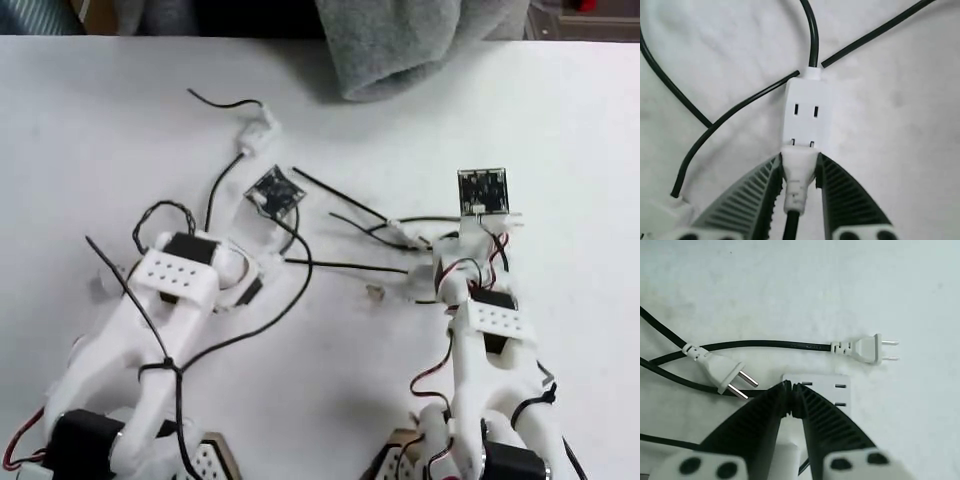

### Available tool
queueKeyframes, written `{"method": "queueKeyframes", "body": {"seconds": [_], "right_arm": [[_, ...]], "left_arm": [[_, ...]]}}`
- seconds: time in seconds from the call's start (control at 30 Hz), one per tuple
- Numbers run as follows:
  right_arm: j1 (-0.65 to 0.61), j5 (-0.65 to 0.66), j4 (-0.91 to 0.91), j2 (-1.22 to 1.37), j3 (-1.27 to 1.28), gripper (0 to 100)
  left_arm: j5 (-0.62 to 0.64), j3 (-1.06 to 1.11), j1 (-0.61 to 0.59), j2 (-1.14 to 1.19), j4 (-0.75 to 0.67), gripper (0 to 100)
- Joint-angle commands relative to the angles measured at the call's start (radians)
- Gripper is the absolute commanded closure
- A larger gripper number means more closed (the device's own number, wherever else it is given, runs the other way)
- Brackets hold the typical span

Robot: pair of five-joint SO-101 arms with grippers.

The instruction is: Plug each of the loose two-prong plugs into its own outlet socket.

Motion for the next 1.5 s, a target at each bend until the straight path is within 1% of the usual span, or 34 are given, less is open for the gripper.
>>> {"method": "queueKeyframes", "body": {"seconds": [0.0, 0.1, 0.27, 0.43, 0.9, 0.93, 1.07, 1.17, 1.33, 1.47], "right_arm": [[-0.010, 0.011, -0.021, -0.033, -0.006, 98.0], [-0.010, 0.011, -0.021, -0.033, -0.005, 98.0], [-0.010, 0.011, -0.021, -0.033, -0.005, 98.0], [-0.008, 0.011, -0.021, -0.033, -0.005, 98.0], [-0.008, 0.011, -0.021, -0.033, -0.005, 98.0], [-0.008, 0.011, -0.021, -0.033, -0.005, 97.9], [-0.008, 0.011, -0.021, -0.033, -0.005, 97.8], [-0.010, 0.012, -0.021, -0.033, -0.005, 97.8], [-0.010, 0.012, -0.021, -0.033, -0.005, 97.8], [-0.010, 0.012, -0.021, -0.033, -0.005, 97.8]], "left_arm": [[-0.006, 0.025, 0.015, 0.053, -0.035, 98], [-0.011, -0.064, 0.018, 0.153, 0.038, 98], [-0.012, -0.273, 0.016, 0.395, 0.218, 98], [-0.008, -0.442, -0.005, 0.552, 0.301, 98], [-0.005, -0.466, -0.027, 0.573, 0.328, 97], [-0.005, -0.468, -0.027, 0.572, 0.328, 96], [-0.005, -0.462, -0.028, 0.538, 0.325, 84], [-0.005, -0.459, -0.025, 0.495, 0.319, 79], [-0.005, -0.460, -0.024, 0.484, 0.275, 74], [-0.005, -0.465, -0.027, 0.484, 0.265, 74]]}}
